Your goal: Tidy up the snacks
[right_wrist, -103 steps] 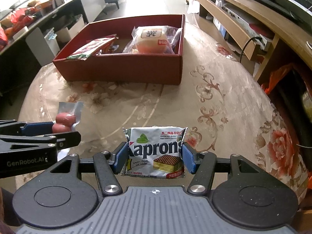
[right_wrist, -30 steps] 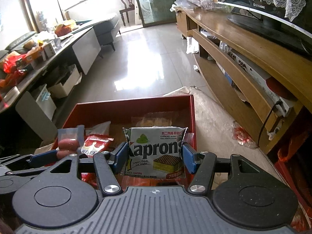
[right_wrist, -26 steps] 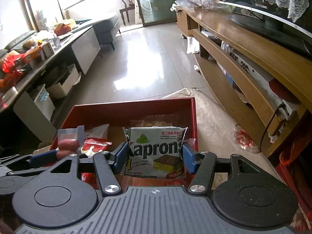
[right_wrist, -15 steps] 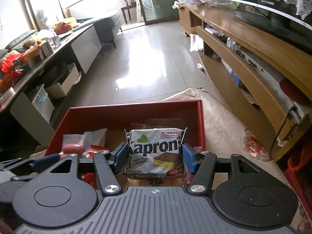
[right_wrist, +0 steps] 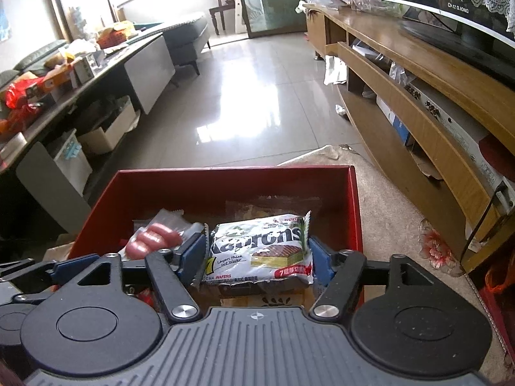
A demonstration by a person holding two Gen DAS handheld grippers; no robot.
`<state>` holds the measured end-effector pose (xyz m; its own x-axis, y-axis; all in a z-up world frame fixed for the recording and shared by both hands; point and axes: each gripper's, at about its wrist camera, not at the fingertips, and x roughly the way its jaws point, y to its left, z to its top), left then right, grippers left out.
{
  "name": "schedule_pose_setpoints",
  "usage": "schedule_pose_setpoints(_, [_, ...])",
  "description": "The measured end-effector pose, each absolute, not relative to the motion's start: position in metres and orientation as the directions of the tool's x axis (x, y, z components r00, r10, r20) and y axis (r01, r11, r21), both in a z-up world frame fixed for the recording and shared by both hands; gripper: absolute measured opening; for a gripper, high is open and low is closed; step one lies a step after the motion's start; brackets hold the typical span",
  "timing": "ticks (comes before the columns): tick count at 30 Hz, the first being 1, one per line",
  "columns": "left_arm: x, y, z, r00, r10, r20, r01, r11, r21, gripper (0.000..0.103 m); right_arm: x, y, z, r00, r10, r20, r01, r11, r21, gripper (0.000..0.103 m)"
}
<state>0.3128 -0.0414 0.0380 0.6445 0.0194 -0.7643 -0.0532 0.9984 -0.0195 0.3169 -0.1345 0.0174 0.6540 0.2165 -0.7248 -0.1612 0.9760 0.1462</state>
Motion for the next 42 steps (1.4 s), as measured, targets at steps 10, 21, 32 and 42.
schedule_pose_setpoints(10, [0.299,-0.030,0.048,0.649,0.000,-0.761,-0.059,0.997,-0.050,0.062,0.310,-0.134,0.027,0.653,0.204,-0.729,-0.158,0.979,0.133,0.083])
schedule_pose_setpoints(21, [0.264,-0.013,0.061,0.657,-0.003,-0.754,-0.087,0.993,-0.080,0.065,0.283,-0.133,0.052,0.682,0.169,-0.712,-0.153,0.984,0.088,0.086])
schedule_pose_setpoints(32, [0.210,-0.009,0.060,0.661,-0.012,-0.750,-0.073,0.994,-0.080,0.074,0.223,-0.137,0.046,0.667,0.139,-0.732,-0.124,0.989,0.075,0.087])
schedule_pose_setpoints(42, [0.162,-0.010,0.056,0.669,0.012,-0.743,-0.080,0.995,-0.057,0.093,0.171,-0.142,0.037,0.652,0.144,-0.744,-0.102,0.990,0.102,0.087])
